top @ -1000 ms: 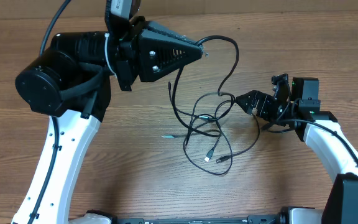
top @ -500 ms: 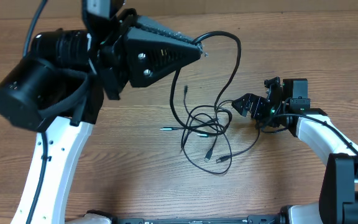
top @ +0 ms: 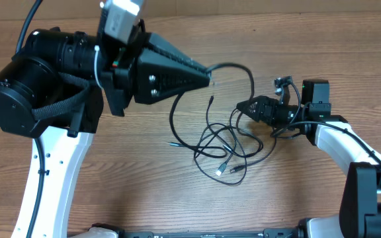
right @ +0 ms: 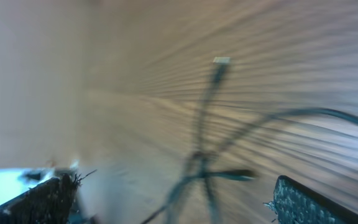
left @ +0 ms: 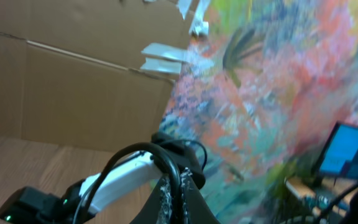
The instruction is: Untangle cables
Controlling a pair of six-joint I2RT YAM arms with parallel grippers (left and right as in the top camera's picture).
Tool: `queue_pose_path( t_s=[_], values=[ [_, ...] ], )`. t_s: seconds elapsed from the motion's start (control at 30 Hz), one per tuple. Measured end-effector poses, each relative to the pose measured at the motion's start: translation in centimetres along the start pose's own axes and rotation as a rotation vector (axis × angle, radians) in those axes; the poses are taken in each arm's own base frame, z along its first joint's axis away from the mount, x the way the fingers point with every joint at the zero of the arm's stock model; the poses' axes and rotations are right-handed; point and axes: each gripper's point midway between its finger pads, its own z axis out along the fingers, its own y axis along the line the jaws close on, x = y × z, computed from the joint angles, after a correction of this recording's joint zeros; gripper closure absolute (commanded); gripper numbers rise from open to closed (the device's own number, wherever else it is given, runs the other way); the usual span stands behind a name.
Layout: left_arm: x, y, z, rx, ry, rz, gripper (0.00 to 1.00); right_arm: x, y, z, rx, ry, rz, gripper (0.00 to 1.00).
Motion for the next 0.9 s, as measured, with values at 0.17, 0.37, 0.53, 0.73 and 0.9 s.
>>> queue_pose_path(
  t_s=[0.17, 0.37, 0.53, 0.73, 0.9],
  values=[
    [0.8, 0.1, -0.2, -0.002, 0.047, 0.06, 0.96, 0.9, 3.4, -0.4, -0.199, 0.057, -0.019, 0.0],
    [0.6, 3.4, -2.3, -0.082, 0.025, 0.058, 0.96, 2.1, 6.7, -1.5, -0.399, 0.122, -0.048, 0.0],
    [0.8, 7.0, -3.9, -0.127, 0.006, -0.001, 0.96, 2.7, 7.8, -1.6, -0.461, 0.153, -0.059, 0.05],
    [0.0, 8.3, -4.1, -0.138, -0.055, -0.017, 0.96, 6.7, 8.2, 1.6, -0.364, 0.287, -0.009, 0.28],
    [0.1, 8.3, -4.1, -0.137, -0.049, -0.016, 0.96, 8.1, 6.6, 2.9, -0.233, 0.316, 0.022, 0.51]
  ],
)
